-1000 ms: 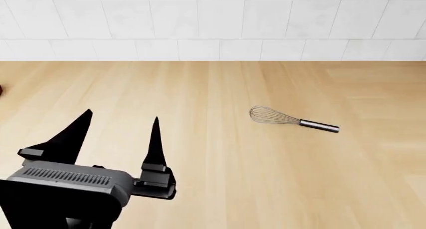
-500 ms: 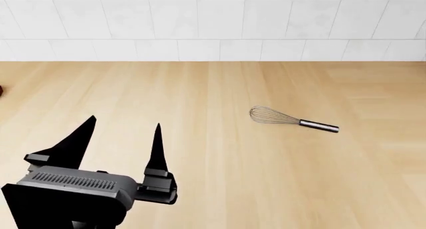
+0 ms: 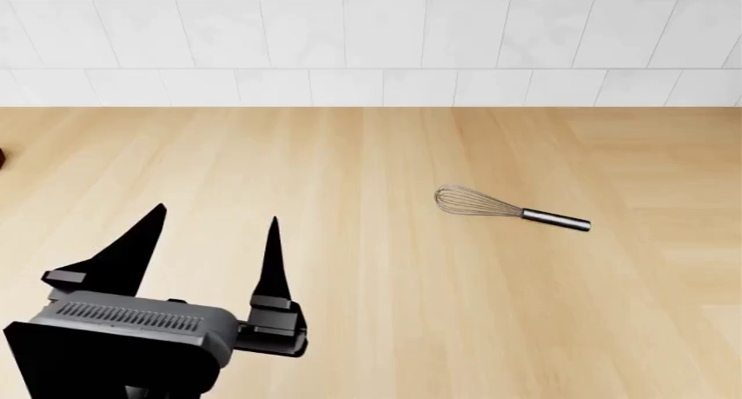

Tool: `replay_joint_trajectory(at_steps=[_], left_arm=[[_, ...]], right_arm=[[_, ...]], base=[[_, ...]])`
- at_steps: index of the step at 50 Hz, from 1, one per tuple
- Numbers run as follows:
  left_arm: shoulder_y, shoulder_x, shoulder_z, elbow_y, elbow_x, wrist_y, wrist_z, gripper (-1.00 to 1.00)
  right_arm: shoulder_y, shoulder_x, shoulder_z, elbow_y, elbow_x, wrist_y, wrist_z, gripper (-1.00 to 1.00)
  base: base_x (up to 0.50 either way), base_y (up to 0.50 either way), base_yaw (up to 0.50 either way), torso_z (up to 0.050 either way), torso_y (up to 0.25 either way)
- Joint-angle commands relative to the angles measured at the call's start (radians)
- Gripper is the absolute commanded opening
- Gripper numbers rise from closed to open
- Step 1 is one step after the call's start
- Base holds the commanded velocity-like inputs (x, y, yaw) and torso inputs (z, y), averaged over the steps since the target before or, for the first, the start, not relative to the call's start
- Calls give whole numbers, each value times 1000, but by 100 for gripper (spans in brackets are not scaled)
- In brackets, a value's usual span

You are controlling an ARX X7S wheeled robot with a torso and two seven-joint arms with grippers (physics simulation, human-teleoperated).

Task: Pick the yogurt and canned food from the counter and place them in the cabinets closest to them.

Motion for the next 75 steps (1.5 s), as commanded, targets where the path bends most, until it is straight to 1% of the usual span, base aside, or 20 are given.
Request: replay_joint_trajectory(at_steps=[1,5,12,24,34,46,55,57,64,70,75], left_arm=[[8,-7,-2,-4,5,14,3,100],[8,-7,-3,-4,6,16,3,100],[8,-5,-4,-2,9,17,5,100],[10,0,-2,-7,13,18,9,100],[5,1,-3,7,9,9,1,100],[10,-4,-4,8,11,19,3,100],[16,-11,-4,12,17,29,5,100],[19,-14,-4,10,18,34,6,100],[28,-14,-1,9,28,42,8,100],[30,-11,3,14,32,38,7,100],[25,-9,4,25,31,26,1,100]], right_arm=[[-80,-4,128,141,-81,82,-51,100],[-73,-10,195,140,-70,134,-71,100],[-77,-3,297,137,-20,212,-61,100],[-101,-3,317,89,-21,253,-62,100],[-194,9,354,-163,51,430,-6,100],[-266,4,347,-508,114,615,81,100],[-296,-5,370,-645,161,701,139,100],[-316,3,336,-727,156,718,154,100],[-350,22,314,-919,154,758,230,100],[-357,31,312,-985,170,799,256,100],[-361,25,339,-1041,197,851,290,100]], base=[[0,0,0,0,0],[0,0,0,0,0],[0,0,0,0,0],[0,0,0,0,0],[0,0,0,0,0],[0,0,0,0,0],[0,0,0,0,0],[0,0,0,0,0],[0,0,0,0,0],[0,0,0,0,0],[0,0,0,0,0]])
